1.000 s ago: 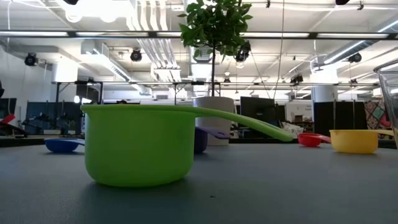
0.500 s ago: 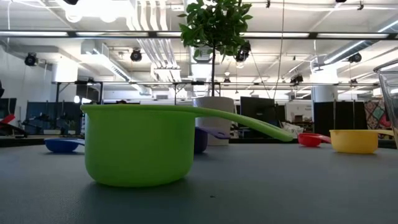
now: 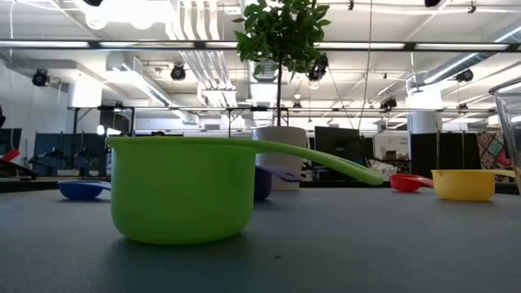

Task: Nest measuring cups in basket
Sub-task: Stack the green measuring cup on top of the orange measuring cup

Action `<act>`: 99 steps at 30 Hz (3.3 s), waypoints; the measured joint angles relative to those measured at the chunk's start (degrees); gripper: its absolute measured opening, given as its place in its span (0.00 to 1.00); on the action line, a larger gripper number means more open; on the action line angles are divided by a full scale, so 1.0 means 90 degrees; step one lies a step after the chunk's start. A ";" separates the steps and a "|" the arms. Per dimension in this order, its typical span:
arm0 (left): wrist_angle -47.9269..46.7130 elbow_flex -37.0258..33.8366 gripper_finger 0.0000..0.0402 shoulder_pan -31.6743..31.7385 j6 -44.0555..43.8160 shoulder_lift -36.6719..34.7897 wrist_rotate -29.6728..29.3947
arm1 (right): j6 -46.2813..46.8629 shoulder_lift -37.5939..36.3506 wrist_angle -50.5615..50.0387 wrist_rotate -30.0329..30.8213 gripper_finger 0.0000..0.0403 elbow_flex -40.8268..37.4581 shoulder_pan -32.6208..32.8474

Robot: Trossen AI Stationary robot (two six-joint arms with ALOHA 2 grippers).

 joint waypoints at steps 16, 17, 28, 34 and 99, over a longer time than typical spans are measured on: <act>0.0000 0.0000 0.00 0.0000 0.0000 0.0000 0.0000 | 0.0019 0.1883 -0.0024 -0.0393 0.06 0.0865 0.0017; 0.0000 0.0000 0.00 0.0000 0.0000 0.0000 0.0000 | 0.0020 0.2003 0.0052 -0.0390 0.06 0.0964 0.0018; 0.0000 0.0000 0.00 0.0000 0.0000 -0.0002 0.0000 | -0.0157 0.3552 -0.0510 -0.0389 0.06 0.2139 0.0572; 0.0000 0.0000 0.00 0.0000 0.0000 -0.0002 0.0000 | -0.0133 0.4104 -0.0740 -0.0391 0.06 0.2342 0.0923; 0.0000 0.0000 0.00 0.0000 0.0000 0.0000 -0.0001 | 0.0863 0.7643 -0.0052 -0.1392 0.50 0.3445 0.2533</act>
